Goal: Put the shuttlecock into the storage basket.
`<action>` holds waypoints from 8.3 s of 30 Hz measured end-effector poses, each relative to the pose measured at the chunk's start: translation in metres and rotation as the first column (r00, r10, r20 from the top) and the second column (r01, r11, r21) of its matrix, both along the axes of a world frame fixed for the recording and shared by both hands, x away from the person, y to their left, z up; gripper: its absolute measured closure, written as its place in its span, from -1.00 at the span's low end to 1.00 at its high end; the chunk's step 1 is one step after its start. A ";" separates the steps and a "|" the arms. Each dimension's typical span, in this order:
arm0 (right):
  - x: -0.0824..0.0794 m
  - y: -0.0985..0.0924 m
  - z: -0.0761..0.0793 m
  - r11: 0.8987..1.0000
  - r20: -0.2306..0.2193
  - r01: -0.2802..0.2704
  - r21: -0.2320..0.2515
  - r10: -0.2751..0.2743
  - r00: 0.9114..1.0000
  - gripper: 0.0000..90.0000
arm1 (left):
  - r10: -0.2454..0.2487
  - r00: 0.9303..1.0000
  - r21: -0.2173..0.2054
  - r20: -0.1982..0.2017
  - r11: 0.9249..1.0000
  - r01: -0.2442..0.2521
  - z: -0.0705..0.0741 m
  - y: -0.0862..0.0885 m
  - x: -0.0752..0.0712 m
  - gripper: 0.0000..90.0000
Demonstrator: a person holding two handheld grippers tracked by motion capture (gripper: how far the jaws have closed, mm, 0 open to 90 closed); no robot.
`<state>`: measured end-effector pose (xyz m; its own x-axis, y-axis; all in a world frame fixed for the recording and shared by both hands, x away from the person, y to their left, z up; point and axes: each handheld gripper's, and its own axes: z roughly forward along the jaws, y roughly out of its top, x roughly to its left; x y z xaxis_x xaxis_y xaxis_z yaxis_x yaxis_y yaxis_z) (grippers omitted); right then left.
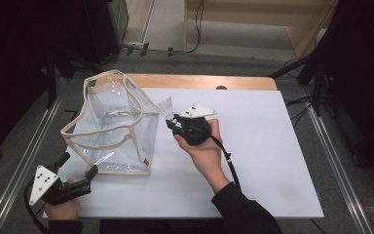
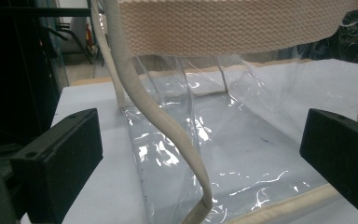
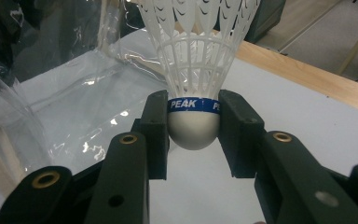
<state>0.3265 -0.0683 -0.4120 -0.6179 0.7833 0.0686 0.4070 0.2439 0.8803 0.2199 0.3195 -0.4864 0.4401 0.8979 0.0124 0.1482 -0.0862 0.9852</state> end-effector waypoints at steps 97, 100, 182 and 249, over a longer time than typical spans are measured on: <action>0.000 0.033 0.056 0.996 0.111 -0.082 0.033 0.078 0.991 0.41 | -0.002 1.000 -0.001 0.002 1.000 0.002 0.000 0.000 0.000 -1.00; 0.000 0.035 0.056 0.996 0.115 -0.084 0.033 0.080 0.990 0.40 | -0.002 1.000 -0.002 0.002 1.000 0.002 0.000 0.000 0.000 -1.00; -0.006 0.083 0.062 0.979 0.106 -0.197 0.044 0.191 0.976 0.40 | -0.003 1.000 -0.007 0.003 1.000 0.003 0.000 0.001 0.000 -1.00; -0.026 0.017 0.030 0.985 0.102 -0.151 0.088 0.142 0.985 -1.00 | -0.003 1.000 -0.003 0.000 1.000 0.003 0.000 0.001 0.000 -1.00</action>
<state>0.3006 -0.0514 -0.3818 -0.7328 0.6764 0.0742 0.2866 0.2080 0.9352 0.2201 0.3202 -0.4863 0.4425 0.8967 0.0092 0.1482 -0.0832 0.9854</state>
